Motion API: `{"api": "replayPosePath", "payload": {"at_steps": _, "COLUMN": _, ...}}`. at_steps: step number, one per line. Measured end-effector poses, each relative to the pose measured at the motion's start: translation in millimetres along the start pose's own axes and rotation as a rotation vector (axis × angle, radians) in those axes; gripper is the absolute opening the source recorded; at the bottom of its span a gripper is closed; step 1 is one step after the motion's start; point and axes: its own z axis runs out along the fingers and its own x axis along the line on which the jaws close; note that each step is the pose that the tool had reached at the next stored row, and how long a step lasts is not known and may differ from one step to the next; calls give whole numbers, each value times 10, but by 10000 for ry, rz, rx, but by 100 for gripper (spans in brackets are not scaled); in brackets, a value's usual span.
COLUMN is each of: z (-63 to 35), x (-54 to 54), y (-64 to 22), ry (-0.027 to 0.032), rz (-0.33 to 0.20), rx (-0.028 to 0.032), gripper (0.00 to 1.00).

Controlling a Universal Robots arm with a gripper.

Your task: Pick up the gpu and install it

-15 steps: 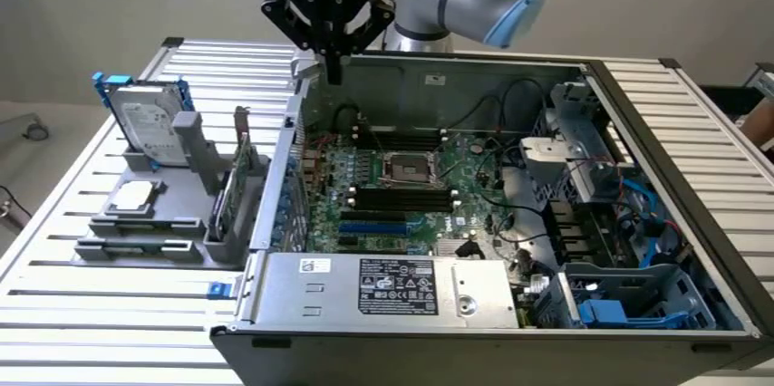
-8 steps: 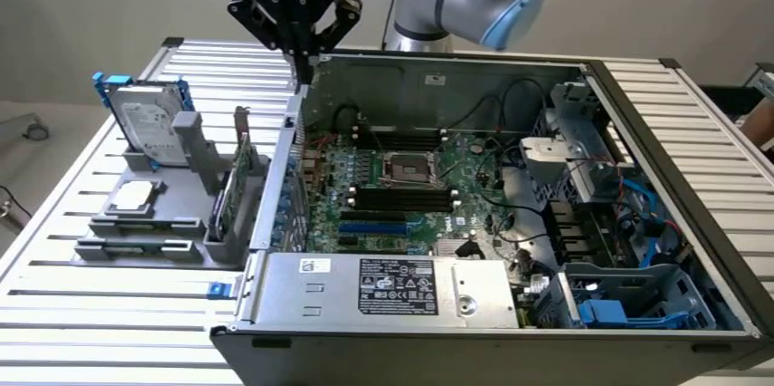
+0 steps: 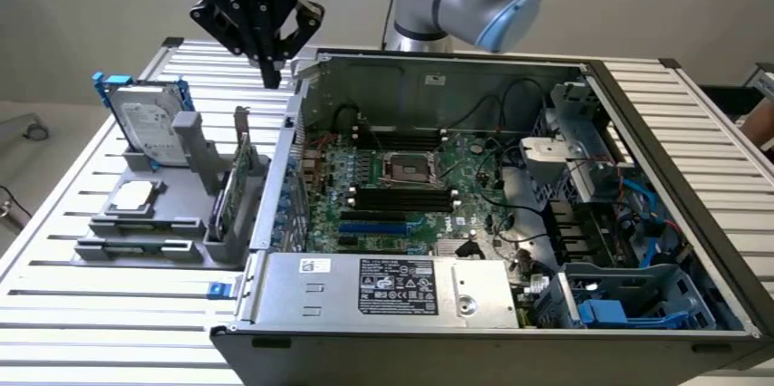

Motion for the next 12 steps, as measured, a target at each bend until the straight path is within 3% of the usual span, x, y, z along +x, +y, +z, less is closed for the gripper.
{"api": "replayPosePath", "payload": {"at_steps": 8, "z": 89, "x": 362, "y": -38, "ry": 83, "rz": 3, "rx": 7, "gripper": 11}}
{"api": "replayPosePath", "payload": {"at_steps": 12, "z": 116, "x": 472, "y": -123, "ry": 120, "rz": 3, "rx": 7, "gripper": 11}}
